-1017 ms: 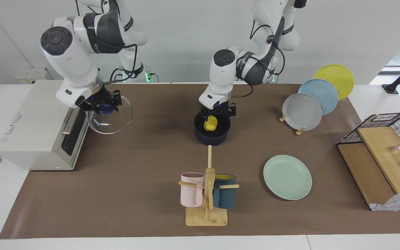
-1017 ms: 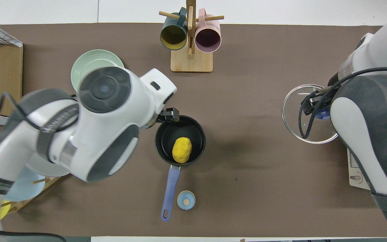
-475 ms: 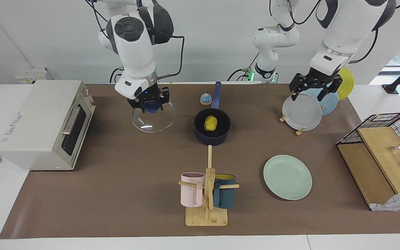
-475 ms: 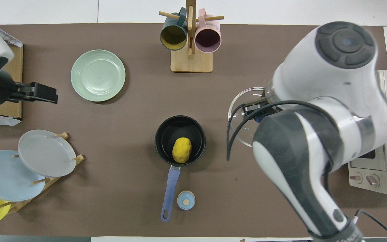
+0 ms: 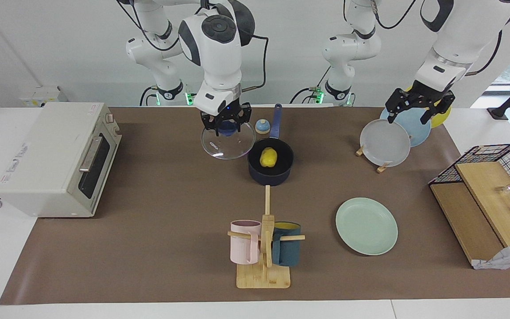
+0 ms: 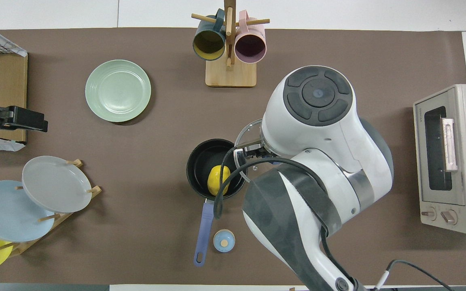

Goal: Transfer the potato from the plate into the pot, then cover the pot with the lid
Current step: 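Lower the glass lid onto the saucepan with the right gripper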

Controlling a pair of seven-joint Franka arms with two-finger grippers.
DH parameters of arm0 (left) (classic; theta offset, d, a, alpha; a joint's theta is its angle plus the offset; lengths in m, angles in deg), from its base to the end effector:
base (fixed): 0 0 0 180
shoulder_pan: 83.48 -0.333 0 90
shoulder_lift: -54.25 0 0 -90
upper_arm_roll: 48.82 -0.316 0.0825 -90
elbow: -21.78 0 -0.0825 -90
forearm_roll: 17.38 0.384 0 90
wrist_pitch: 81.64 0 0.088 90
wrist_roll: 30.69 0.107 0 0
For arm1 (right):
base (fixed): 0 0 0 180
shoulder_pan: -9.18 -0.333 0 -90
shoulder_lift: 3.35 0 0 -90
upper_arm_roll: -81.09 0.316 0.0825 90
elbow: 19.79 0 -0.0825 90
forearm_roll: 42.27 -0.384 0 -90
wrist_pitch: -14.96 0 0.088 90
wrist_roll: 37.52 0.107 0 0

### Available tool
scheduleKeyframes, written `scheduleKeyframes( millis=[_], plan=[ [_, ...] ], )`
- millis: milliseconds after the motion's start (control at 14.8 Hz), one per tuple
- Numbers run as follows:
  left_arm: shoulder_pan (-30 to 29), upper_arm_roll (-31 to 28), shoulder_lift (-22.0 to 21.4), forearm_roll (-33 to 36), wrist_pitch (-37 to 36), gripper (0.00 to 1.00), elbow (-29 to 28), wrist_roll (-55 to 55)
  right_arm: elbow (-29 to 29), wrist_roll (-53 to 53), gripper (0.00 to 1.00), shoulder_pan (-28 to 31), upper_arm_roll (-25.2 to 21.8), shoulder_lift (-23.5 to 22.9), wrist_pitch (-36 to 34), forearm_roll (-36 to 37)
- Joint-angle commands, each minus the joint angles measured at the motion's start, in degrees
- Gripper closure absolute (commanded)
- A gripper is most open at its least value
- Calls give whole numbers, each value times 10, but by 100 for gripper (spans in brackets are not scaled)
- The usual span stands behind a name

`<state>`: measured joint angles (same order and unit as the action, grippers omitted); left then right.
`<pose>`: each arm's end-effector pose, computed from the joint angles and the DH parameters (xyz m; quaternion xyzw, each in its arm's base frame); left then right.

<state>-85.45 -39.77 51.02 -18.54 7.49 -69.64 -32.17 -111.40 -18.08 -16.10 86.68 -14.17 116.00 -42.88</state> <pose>0.5311 -0.0708 0.6418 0.9988 -0.0490 0.0074 0.0063 0.5325 0.3143 0.5172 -0.9950 -0.0977 0.0167 0.0080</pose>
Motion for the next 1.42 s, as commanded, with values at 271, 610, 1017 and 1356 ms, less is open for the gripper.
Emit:
scheduleKeyframes(
  millis=[271, 610, 1017, 1356],
  plan=[
    [90, -72, 9, 19, -39, 0, 41, -19, 76, 102, 100, -76, 0, -90, 44, 1],
    [91, -73, 28, 16, -30, 0, 35, -19, 86, 136, 100, -115, 1, -132, 61, 41],
    [95, -75, 25, 15, -26, 0, 33, -19, 57, 139, 100, -123, 0, -133, 96, 46],
    [96, -75, 24, 15, -19, 0, 33, -20, 37, 146, 100, -124, 1, -127, 91, 43]
  ],
)
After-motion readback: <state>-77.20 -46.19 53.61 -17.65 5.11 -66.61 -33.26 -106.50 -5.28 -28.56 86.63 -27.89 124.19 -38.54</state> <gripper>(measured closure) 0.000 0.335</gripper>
